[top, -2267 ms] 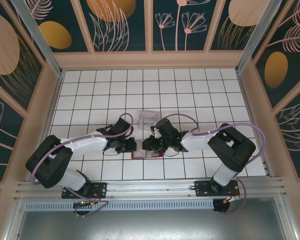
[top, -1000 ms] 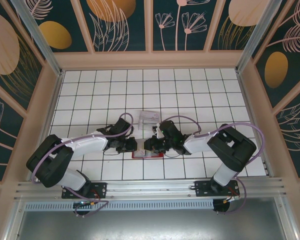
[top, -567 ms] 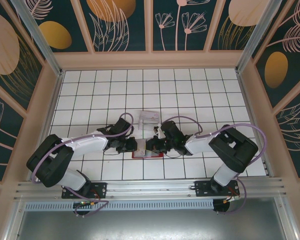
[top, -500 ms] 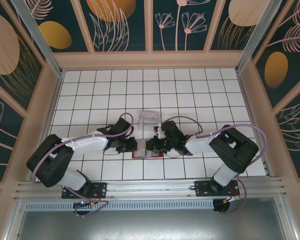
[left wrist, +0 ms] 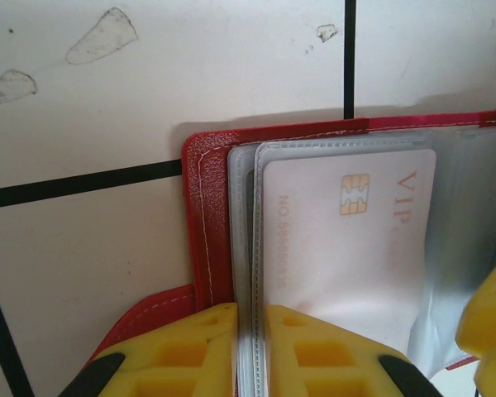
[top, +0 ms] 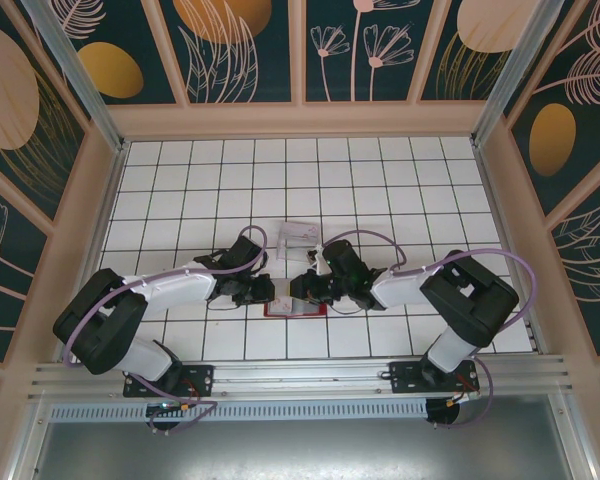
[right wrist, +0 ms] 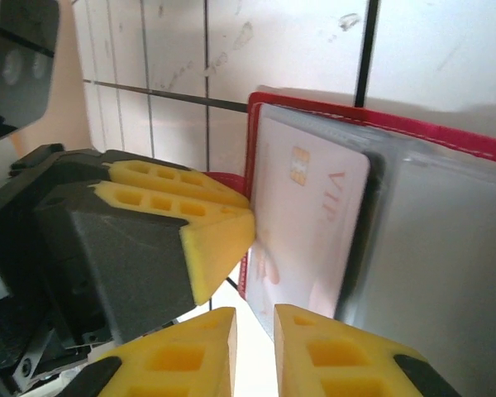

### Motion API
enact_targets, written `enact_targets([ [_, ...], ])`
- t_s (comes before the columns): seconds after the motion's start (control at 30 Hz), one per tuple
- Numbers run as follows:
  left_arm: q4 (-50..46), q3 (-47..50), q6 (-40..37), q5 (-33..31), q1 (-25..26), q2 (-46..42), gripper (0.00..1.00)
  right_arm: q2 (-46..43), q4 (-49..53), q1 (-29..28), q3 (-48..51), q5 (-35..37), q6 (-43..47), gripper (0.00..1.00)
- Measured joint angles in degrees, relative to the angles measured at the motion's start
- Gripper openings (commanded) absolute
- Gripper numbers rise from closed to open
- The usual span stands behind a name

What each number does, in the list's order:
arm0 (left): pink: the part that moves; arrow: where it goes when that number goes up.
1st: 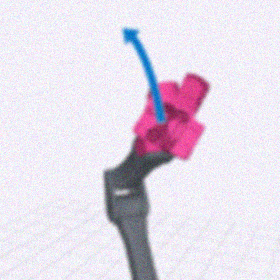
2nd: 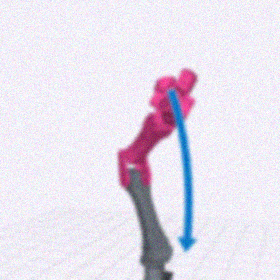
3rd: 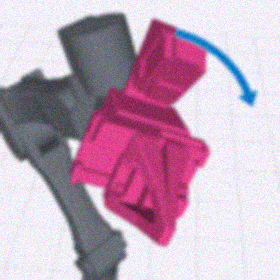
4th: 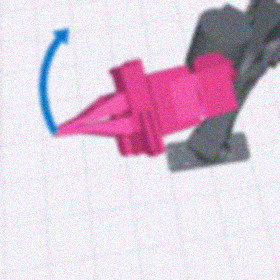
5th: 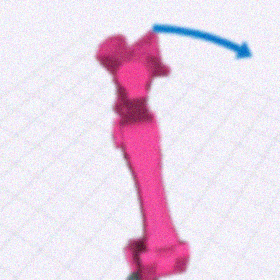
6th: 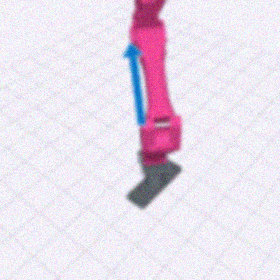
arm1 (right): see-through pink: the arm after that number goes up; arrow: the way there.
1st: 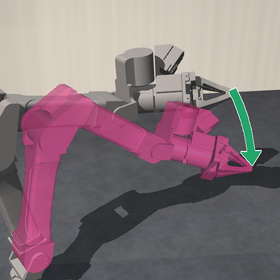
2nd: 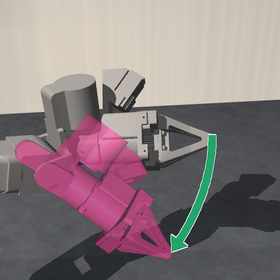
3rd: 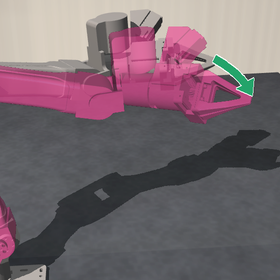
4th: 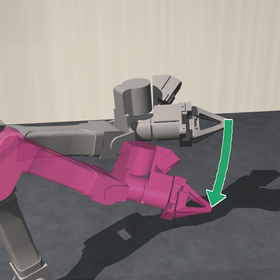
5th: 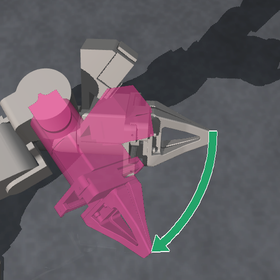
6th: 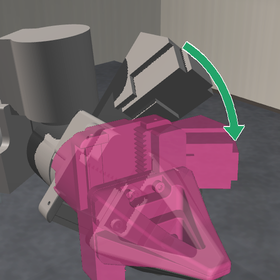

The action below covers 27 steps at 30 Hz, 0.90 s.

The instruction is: Take the credit cards out of the card holder

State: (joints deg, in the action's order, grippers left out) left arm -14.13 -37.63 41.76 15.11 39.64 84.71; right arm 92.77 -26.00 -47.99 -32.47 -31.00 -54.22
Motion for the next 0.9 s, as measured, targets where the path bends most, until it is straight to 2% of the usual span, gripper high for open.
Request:
enact_targets([
  [0.3, 0.04, 0.00, 0.00, 0.02, 0.00, 0.09, 0.17, 0.04, 6.97, 0.00, -1.57, 2.75, 1.79, 0.24],
  [0.9, 0.15, 0.00, 0.00, 0.07, 0.00, 0.11, 0.16, 3.58, 6.69, 0.00, -3.63, 0.96, 1.77, 0.24],
])
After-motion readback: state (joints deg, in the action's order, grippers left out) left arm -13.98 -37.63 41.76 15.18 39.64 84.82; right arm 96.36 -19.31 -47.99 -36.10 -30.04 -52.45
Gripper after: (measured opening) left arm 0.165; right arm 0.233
